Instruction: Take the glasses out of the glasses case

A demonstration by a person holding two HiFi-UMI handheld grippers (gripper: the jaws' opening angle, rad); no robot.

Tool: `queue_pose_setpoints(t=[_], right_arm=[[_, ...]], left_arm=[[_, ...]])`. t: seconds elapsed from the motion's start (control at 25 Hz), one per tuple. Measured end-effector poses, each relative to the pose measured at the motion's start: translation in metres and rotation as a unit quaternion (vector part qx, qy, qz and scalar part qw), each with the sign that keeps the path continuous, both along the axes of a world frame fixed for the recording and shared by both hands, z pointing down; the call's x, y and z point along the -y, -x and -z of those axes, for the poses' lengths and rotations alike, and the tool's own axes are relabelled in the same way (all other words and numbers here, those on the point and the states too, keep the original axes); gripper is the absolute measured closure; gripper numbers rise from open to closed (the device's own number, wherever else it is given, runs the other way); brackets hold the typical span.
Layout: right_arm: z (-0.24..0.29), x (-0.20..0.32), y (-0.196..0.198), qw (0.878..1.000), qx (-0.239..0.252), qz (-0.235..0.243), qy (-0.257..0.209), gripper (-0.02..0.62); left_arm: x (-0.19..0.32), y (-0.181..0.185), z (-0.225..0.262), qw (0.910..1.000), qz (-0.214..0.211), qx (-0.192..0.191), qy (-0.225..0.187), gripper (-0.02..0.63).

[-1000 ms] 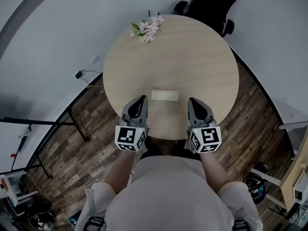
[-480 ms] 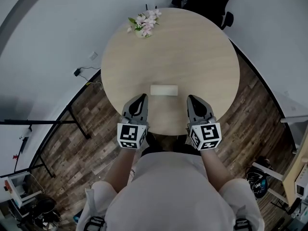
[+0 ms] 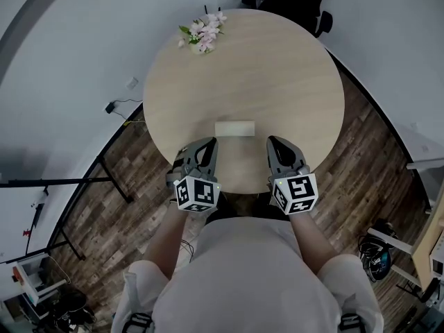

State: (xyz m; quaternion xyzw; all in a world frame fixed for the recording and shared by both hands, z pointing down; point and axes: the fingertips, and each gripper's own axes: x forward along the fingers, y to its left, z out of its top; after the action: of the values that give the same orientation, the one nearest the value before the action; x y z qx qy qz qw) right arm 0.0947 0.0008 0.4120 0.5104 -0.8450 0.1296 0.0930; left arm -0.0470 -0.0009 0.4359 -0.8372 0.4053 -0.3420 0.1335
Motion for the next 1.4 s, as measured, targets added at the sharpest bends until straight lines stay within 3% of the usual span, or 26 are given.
queue_pose_setpoints(t=[0.24, 0.64, 1.24, 1.4], right_arm=[[-0.003, 0.0, -0.001, 1.0, 0.0, -0.001, 0.005, 0.583], [-0.004, 0.002, -0.002, 1.0, 0.01, -0.002, 0.012, 0.583], [-0.019, 0.005, -0.009, 0.999, 0.007, -0.005, 0.032, 0.583], [-0.024, 0.009, -0.006, 0.999, 0.003, -0.004, 0.039, 0.583]], left_arm=[[-0.007, -0.013, -0.036, 0.988, -0.078, 0.132, 0.017, 0.6], [0.007, -0.01, -0.109, 0.9554, -0.13, 0.261, 0.048, 0.6], [0.029, -0.008, -0.189, 0.9265, -0.151, 0.337, 0.073, 0.6], [0.035, -0.002, -0.205, 0.9251, -0.145, 0.338, 0.095, 0.6]])
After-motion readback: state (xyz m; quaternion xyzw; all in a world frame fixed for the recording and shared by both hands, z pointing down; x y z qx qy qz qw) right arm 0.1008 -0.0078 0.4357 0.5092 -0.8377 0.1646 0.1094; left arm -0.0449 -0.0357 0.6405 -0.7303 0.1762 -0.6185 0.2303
